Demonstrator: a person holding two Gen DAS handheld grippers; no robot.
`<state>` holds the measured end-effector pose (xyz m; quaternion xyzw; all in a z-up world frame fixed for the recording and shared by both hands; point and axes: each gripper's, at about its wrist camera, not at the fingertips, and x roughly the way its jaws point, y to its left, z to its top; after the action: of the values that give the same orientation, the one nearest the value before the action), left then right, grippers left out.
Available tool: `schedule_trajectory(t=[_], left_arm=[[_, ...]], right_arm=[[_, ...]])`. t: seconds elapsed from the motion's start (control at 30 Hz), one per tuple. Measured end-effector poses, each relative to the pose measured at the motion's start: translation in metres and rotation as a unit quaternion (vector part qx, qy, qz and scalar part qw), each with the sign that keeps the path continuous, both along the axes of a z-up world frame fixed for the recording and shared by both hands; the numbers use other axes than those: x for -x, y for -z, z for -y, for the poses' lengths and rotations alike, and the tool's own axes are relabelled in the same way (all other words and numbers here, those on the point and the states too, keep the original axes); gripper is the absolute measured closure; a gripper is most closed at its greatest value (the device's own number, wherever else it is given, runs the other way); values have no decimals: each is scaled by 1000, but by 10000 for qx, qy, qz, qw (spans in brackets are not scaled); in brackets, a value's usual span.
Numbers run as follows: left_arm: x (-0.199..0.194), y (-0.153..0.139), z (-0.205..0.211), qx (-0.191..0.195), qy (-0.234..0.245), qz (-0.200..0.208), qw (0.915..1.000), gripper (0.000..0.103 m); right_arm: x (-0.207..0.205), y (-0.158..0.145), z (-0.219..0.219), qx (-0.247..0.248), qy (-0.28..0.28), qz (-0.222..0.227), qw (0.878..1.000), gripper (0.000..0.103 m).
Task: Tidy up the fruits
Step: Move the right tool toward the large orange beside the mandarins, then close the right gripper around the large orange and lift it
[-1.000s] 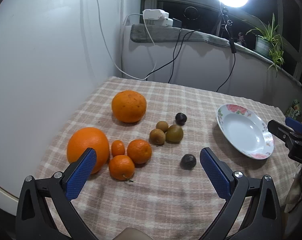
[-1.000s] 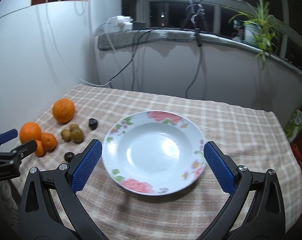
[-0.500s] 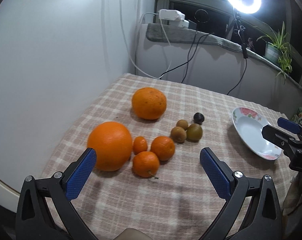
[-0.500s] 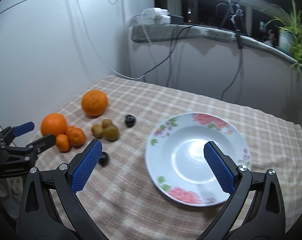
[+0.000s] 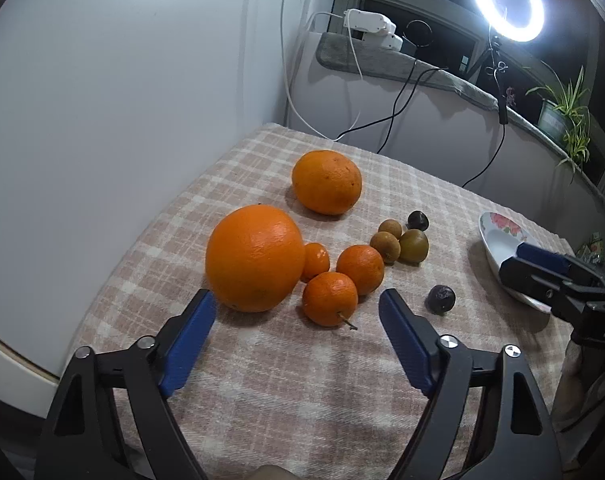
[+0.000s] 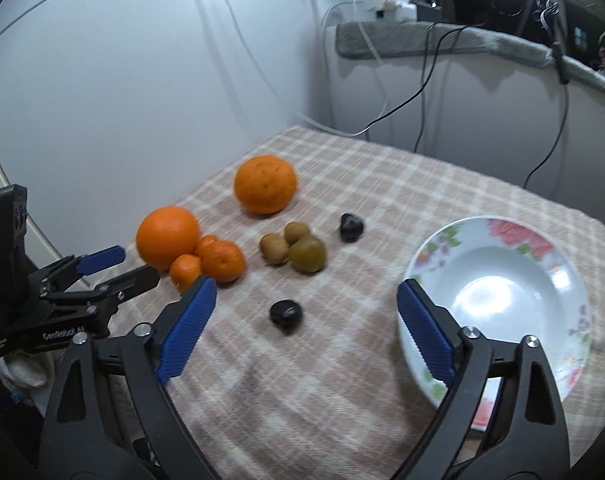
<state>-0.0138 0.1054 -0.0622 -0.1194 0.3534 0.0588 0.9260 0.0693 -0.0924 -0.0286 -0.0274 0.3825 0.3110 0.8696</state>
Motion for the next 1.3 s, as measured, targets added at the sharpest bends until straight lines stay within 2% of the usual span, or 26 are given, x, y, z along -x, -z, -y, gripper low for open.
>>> schedule_trajectory(t=[0.2,0.37,0.63,0.97,1.13,1.3], left_arm=[[1,5,-16,219,-118,-5,9997,28],[-2,11,-24,328,-150,-39,9993,28],[-9,17,-34,629,-151,-72,9979,28],[-19,25,-41,855,-187,-134,9961,25],[-20,30,-55,1393,-243,-25,9899,25],[-21,33,-61,1517,-229,6,9882,30]], right_arm=[[-11,2,-17,-281,-382,-300,9984,14],[-28,-1,-49,-385,-780,-439,9952,14],[-52,10,-107,-528,-1515,-1040,9815,14],[-58,25,-161,-319,-2061,-1395,9680,14],[-60,34,-176,-227,-2207,-1495,9635,14],[-63,42,-186,-170,-2267,-1612,9604,24]])
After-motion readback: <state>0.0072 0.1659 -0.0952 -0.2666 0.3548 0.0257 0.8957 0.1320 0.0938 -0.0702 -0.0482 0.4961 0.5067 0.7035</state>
